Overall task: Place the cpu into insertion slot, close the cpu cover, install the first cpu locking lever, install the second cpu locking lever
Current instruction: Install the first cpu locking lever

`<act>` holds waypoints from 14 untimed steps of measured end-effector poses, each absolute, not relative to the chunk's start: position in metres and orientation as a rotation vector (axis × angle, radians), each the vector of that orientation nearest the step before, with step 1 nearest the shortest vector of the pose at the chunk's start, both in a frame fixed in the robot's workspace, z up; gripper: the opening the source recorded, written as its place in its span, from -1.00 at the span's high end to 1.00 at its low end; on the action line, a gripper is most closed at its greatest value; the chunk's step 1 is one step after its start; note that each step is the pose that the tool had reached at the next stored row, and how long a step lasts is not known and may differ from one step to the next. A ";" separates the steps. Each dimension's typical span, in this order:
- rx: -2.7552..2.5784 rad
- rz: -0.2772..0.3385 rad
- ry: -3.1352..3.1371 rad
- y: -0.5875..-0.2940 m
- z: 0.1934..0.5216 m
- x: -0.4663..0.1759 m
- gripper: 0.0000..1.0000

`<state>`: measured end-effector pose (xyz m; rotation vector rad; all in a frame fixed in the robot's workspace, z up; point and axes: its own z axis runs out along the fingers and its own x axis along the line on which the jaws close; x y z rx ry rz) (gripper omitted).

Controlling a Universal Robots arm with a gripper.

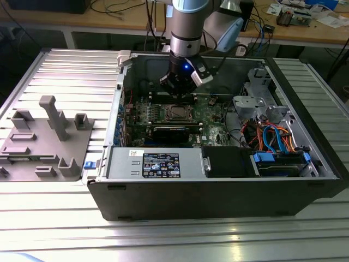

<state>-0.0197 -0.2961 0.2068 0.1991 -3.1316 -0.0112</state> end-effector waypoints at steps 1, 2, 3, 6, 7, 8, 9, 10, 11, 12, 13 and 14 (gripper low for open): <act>0.199 -0.011 -3.132 -0.296 0.206 -0.019 0.79; 0.199 -0.011 -3.132 -0.296 0.206 -0.018 0.79; 0.199 -0.011 -3.132 -0.296 0.205 -0.018 0.79; 0.199 -0.011 -3.131 -0.296 0.204 -0.016 0.79; 0.199 -0.011 -3.131 -0.296 0.204 -0.015 0.79; 0.199 -0.010 -3.131 -0.296 0.204 -0.015 0.79; 0.199 -0.010 -3.131 -0.296 0.204 -0.015 0.79; 0.199 -0.010 -3.131 -0.296 0.204 -0.014 0.79; 0.199 -0.008 -3.131 -0.296 0.203 -0.013 0.79; 0.199 -0.006 -3.131 -0.296 0.203 -0.012 0.79; 0.199 -0.005 -3.131 -0.296 0.203 -0.012 0.79; 0.199 -0.005 -3.131 -0.296 0.203 -0.012 0.79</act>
